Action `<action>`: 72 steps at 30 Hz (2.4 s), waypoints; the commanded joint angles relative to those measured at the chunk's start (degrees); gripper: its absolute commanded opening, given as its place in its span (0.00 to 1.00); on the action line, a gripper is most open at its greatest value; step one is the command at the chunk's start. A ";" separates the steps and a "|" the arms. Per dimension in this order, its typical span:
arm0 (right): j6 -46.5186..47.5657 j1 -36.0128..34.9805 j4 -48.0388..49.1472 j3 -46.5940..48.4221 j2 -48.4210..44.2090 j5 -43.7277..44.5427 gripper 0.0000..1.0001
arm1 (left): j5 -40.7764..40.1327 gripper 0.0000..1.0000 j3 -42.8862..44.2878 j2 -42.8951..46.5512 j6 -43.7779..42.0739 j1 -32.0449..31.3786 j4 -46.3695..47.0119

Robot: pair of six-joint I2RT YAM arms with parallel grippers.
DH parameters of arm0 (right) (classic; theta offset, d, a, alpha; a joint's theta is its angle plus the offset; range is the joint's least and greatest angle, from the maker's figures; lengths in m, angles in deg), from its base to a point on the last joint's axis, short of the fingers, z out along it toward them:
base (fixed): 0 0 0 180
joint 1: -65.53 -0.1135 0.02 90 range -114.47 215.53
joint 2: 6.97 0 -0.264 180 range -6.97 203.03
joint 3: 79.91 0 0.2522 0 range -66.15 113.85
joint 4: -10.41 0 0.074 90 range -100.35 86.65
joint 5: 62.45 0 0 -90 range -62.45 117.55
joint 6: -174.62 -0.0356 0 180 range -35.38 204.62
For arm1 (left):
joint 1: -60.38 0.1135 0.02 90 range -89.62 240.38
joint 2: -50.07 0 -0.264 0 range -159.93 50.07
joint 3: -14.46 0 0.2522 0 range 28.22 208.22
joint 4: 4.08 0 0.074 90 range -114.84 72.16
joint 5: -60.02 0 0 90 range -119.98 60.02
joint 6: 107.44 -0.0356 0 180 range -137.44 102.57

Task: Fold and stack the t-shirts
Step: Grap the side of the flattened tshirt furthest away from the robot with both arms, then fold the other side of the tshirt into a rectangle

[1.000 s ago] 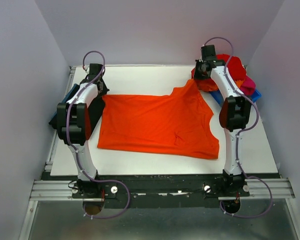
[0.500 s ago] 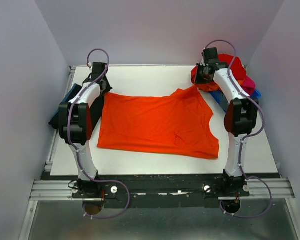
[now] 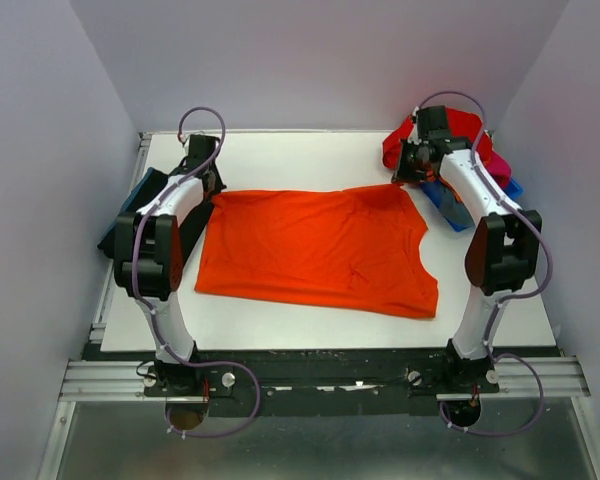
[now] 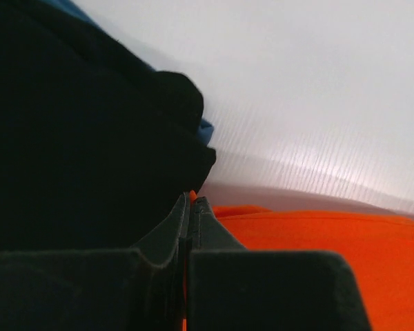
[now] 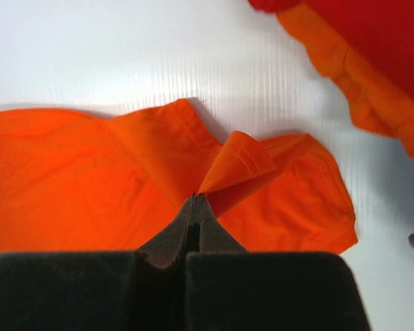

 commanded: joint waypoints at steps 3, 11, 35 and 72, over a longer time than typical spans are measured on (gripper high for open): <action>-2.31 -0.01 1.05 -11.08 -10.01 -2.96 0.01 | -6.97 0.00 -7.51 8.56 -1.97 -1.27 4.94; -5.47 -0.01 5.35 -26.20 -19.69 -4.02 0.01 | -10.83 0.00 -17.71 14.80 -0.92 -2.93 8.90; -15.59 -0.01 17.75 -58.65 -37.36 2.13 0.46 | -16.39 0.16 -26.87 16.91 13.33 -5.40 2.75; -4.42 -13.63 12.47 -29.54 -7.30 3.10 0.11 | 11.84 0.61 -12.28 11.73 7.44 -16.99 3.90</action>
